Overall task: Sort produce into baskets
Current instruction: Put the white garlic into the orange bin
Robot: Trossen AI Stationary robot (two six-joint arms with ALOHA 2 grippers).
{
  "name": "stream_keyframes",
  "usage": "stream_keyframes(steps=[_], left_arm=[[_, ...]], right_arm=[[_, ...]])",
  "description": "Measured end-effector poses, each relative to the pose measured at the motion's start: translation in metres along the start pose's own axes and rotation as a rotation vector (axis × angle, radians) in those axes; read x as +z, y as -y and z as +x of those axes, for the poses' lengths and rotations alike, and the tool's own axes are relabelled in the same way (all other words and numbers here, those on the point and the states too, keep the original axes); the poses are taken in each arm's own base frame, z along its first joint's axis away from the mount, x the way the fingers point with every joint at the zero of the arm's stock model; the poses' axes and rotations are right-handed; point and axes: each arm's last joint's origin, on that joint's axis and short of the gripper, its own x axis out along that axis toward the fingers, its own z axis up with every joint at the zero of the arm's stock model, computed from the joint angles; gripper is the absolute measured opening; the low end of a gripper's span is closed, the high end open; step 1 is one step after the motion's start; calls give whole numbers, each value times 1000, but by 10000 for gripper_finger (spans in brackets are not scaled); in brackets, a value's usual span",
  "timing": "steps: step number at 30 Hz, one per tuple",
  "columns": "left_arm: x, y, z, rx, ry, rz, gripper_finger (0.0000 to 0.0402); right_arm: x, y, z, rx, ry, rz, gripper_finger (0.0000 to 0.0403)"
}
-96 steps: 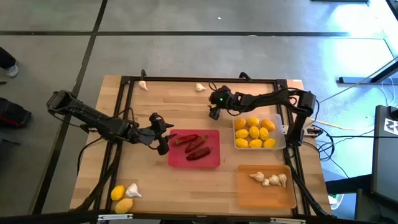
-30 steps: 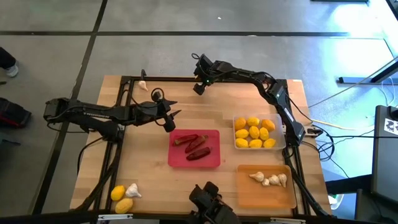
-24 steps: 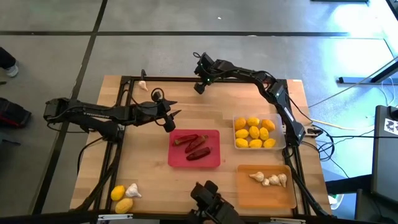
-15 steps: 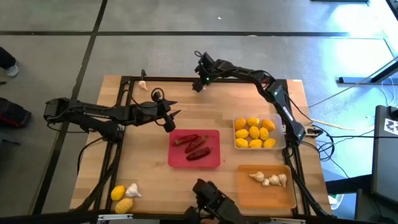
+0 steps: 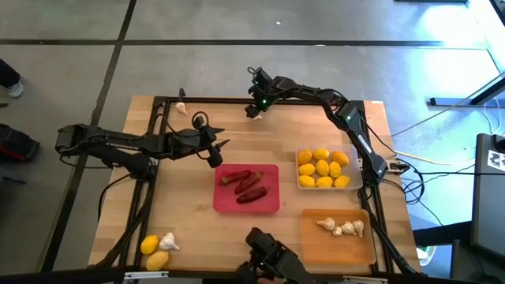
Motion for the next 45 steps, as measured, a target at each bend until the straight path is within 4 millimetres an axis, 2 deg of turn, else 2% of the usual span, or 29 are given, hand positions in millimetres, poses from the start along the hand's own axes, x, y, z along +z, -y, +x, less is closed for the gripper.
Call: stream_keyframes(steps=[9, 19, 23, 30, 34, 40, 45], left_arm=[[0, 0, 0, 0, 0, -1, 200], [0, 0, 0, 0, 0, -1, 200], [0, 0, 0, 0, 1, -1, 200], [0, 0, 0, 1, 4, -2, 200], [0, 0, 0, 0, -2, 1, 200], [0, 0, 0, -1, -1, 1, 200], [0, 1, 0, -4, -1, 0, 200]], right_arm=[[-3, -1, 0, 27, -34, -1, 180], [-1, -11, -12, -88, -92, -109, 167], [-4, -30, -26, -78, -134, -165, 167], [-8, -72, -65, -60, -138, -269, 166], [-16, -97, -86, -55, -127, -313, 166], [-43, -126, -111, -94, -131, -388, 166], [-71, -137, -126, -124, -135, -407, 166]])
